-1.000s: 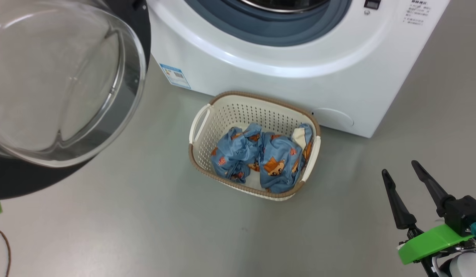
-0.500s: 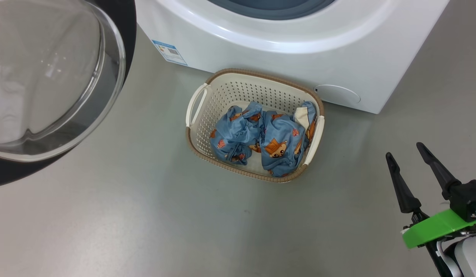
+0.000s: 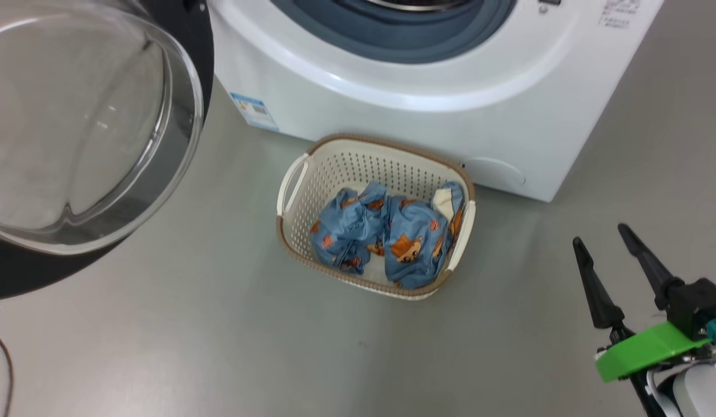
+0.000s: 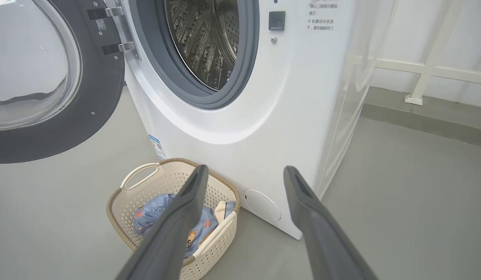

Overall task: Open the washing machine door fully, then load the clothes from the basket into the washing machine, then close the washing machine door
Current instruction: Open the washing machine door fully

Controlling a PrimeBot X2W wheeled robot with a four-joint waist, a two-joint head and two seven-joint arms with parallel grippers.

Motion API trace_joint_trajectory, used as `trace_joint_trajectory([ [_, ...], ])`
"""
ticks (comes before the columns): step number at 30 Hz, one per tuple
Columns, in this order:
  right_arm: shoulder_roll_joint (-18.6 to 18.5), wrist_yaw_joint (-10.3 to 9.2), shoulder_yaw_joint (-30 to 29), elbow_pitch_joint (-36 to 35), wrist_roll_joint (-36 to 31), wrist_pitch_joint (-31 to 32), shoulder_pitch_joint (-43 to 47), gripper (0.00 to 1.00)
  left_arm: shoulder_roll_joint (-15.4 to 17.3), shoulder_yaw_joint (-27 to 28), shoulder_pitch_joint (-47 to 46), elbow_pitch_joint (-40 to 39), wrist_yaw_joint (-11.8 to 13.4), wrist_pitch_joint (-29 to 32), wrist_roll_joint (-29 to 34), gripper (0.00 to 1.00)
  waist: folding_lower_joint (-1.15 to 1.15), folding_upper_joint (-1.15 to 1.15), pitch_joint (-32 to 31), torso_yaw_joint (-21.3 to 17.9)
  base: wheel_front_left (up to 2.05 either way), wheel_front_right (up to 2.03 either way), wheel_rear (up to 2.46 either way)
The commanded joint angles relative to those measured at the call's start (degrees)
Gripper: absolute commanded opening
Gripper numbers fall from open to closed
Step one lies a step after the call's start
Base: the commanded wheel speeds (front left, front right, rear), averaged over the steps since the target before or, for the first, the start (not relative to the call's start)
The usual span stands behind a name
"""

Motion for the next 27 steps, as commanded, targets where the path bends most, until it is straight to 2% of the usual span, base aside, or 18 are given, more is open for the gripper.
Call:
trace_joint_trajectory([
  [1, -0.02, 0.25, 0.61, -1.11, 0.09, -0.70, 1.59, 1.00, 2.53, 2.32, 2.25, -2.88, -0.44, -0.36, 1.12, 0.00, 0.00, 0.00, -2.95, -0.78, 0.00, 0.00, 0.00],
  [6, 1.03, 0.25, -0.06, -1.27, 0.16, -0.70, 3.41, 1.00, -0.39, 3.76, 6.66, -8.54, -2.25, -0.36, 2.84, 0.02, 0.00, 0.00, -5.80, -1.42, 0.00, 0.00, 0.00],
  [8, 1.68, 0.25, -0.30, -1.39, 0.18, -0.70, 4.61, 1.00, -2.71, 4.88, 10.34, -12.50, -3.62, -0.36, 3.98, 0.33, 0.00, 0.00, -7.70, -2.16, 0.00, 0.00, 0.00],
  [9, 1.88, 0.25, -0.39, -1.44, 0.18, -0.70, 5.02, 1.00, -3.48, 5.39, 11.48, -13.79, -4.15, -0.36, 4.16, 0.43, 0.00, 0.00, -8.27, -2.45, 0.00, 0.00, 0.00],
  [10, 1.88, 0.25, -0.39, -1.44, 0.18, -0.70, 5.02, 1.00, -3.48, 5.39, 11.48, -13.79, -4.15, -0.36, 4.16, 0.43, 0.00, 0.00, -8.27, -2.45, 0.00, 0.00, 0.00],
  [11, 2.07, 0.25, -0.56, -1.51, 0.18, -0.70, 5.44, 1.00, -4.26, 5.68, 12.65, -14.98, -4.67, -0.36, 4.48, 0.53, 0.00, 0.00, -8.82, -2.71, 0.00, 0.00, 0.00],
  [13, 2.39, 0.25, -0.74, -1.59, 0.25, -0.70, 6.25, 1.00, -5.84, 6.03, 14.80, -17.35, -5.71, -0.36, 5.04, 0.95, 0.00, 0.00, -9.77, -3.31, 0.00, 0.00, 0.00],
  [14, 2.54, 0.25, -0.87, -1.65, 0.24, -0.70, 6.59, 1.00, -6.70, 5.97, 15.81, -18.43, -6.26, -0.36, 5.24, 1.00, 0.00, 0.00, -10.14, -3.61, 0.00, 0.00, 0.00],
  [19, 3.22, 0.25, -1.20, -1.87, 0.18, -0.70, 7.64, 1.00, -9.95, 5.21, 19.41, -22.19, -8.16, -0.36, 5.79, 1.00, 0.00, 0.00, -11.26, -5.59, 0.00, 0.00, 0.00],
  [27, 4.29, 0.25, -1.55, -2.00, 0.11, -0.70, 8.32, 1.00, -13.20, 1.99, 22.86, -25.66, -9.32, -0.36, 5.95, 1.00, 0.00, 0.00, -12.11, -10.77, 0.00, 0.00, 0.00],
])
